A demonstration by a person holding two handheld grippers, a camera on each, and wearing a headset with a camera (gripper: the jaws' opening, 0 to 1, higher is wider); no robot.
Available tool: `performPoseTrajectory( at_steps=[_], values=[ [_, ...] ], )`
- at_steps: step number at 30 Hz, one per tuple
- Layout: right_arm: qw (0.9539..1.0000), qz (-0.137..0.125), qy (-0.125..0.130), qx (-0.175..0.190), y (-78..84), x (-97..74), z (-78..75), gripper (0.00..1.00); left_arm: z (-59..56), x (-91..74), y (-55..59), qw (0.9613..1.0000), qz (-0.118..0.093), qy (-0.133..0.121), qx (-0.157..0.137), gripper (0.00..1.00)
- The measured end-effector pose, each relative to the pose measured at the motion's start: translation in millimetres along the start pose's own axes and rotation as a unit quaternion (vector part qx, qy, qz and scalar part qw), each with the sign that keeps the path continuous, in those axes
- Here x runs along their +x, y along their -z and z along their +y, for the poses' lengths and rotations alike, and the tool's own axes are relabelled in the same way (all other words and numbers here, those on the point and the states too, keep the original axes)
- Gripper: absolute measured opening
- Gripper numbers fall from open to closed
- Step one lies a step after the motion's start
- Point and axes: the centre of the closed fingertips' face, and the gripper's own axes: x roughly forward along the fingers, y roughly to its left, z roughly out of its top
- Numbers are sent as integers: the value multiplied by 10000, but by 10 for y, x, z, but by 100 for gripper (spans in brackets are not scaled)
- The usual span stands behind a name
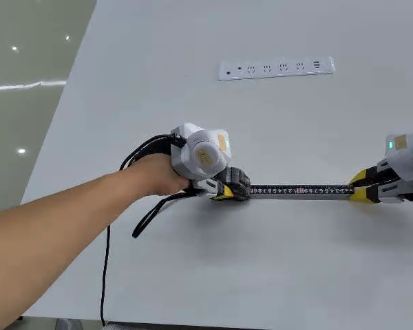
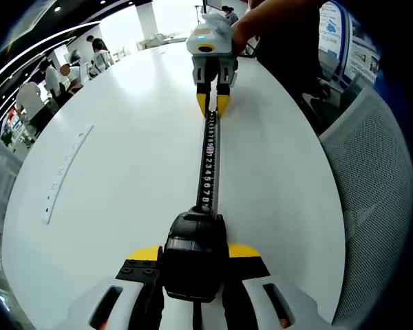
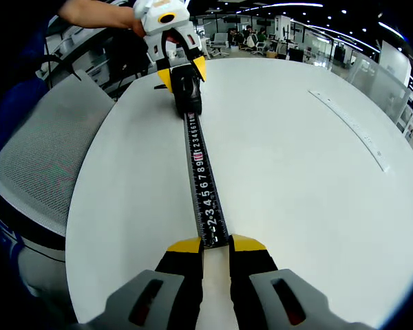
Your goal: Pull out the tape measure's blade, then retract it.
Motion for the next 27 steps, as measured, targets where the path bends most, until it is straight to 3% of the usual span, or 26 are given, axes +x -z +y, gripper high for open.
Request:
performPoseTrajectory(
  at_steps=[27],
  values=[
    [9999, 115, 53, 105, 191, -162, -70, 9, 0, -4, -2, 10000, 6, 3, -11, 29]
  ],
)
